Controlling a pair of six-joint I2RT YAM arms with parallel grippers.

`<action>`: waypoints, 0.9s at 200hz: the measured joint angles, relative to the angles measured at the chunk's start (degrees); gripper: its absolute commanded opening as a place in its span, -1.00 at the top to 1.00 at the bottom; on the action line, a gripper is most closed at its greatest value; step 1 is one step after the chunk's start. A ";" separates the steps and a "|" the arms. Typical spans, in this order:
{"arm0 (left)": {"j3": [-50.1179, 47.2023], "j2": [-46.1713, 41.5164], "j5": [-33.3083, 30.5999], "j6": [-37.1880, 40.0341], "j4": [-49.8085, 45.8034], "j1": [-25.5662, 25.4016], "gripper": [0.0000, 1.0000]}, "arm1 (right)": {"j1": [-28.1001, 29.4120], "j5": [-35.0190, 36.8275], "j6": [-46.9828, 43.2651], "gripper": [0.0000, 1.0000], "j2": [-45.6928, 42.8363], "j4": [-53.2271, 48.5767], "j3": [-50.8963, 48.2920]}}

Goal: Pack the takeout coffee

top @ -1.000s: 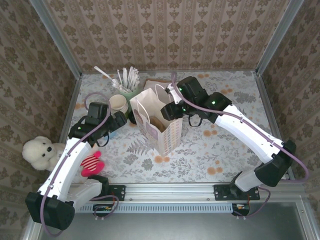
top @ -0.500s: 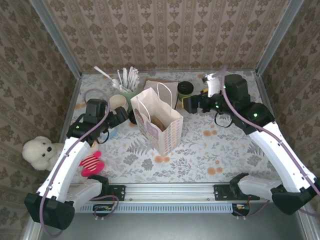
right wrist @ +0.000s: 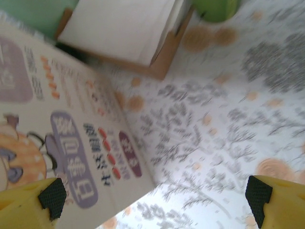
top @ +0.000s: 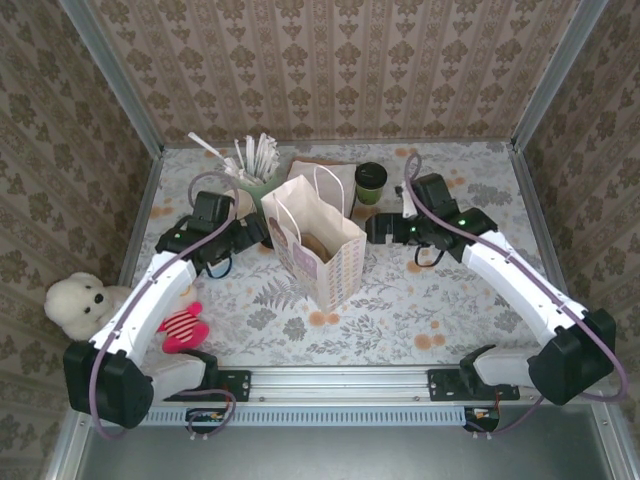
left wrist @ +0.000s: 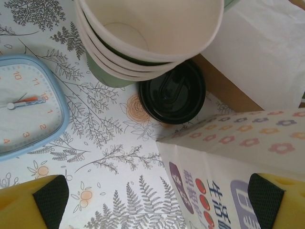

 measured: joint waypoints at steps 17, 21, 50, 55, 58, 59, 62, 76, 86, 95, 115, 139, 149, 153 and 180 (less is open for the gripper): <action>0.00 1.68 -0.26 -0.22 0.81 0.00 -1.00 | 2.21 -2.73 0.02 -1.00 1.03 0.07 -0.44; 0.00 2.08 -0.42 -0.22 0.98 0.00 -1.00 | 2.86 -3.13 0.02 -1.00 1.29 0.17 -0.44; 0.50 3.67 -1.09 -0.24 1.55 0.00 -1.00 | 6.03 -5.20 0.17 -1.00 2.25 0.26 -0.44; 0.72 3.87 -1.16 -0.24 1.55 0.00 -1.00 | 6.27 -5.20 0.28 -1.00 2.25 0.26 -0.44; 0.90 3.93 -1.22 -0.24 1.60 0.00 -1.00 | 6.34 -5.11 0.39 -1.00 2.25 0.26 -0.44; 0.96 3.93 -1.27 -0.24 1.62 0.00 -1.00 | 6.36 -5.09 0.42 -1.00 2.25 0.26 -0.44; 1.07 3.93 -1.31 -0.24 1.70 0.00 -1.00 | 6.38 -4.96 0.46 -1.00 2.25 0.26 -0.44; 1.57 3.91 -1.53 -0.24 1.95 0.00 -1.00 | 6.25 -2.99 1.40 -1.00 2.25 0.26 -0.44; 1.81 3.91 -1.70 -0.22 2.12 0.00 -1.00 | 5.77 -1.16 2.01 -1.00 2.23 0.26 -0.42; 1.81 3.76 -1.95 -0.22 2.12 0.00 -1.00 | 5.11 0.44 2.71 -1.00 2.19 0.28 -0.42; 1.81 2.73 -3.04 -0.22 1.86 0.00 -1.00 | 2.16 3.89 3.41 -1.00 2.16 0.44 -0.13; 1.75 -0.31 -4.35 -0.20 1.84 0.02 -1.00 | -2.67 5.99 3.08 -1.00 5.33 0.74 3.34; 1.66 -1.68 -4.68 -0.20 1.84 0.07 -1.00 | -4.31 6.38 2.40 -1.00 8.59 1.11 6.34; 1.62 -2.34 -4.87 -0.20 1.81 0.13 -1.00 | -4.87 6.40 2.03 -1.00 10.27 1.51 7.61; 1.05 -5.20 -5.92 -0.20 1.42 0.72 -1.00 | -7.52 6.88 -1.25 -1.00 22.71 2.14 18.10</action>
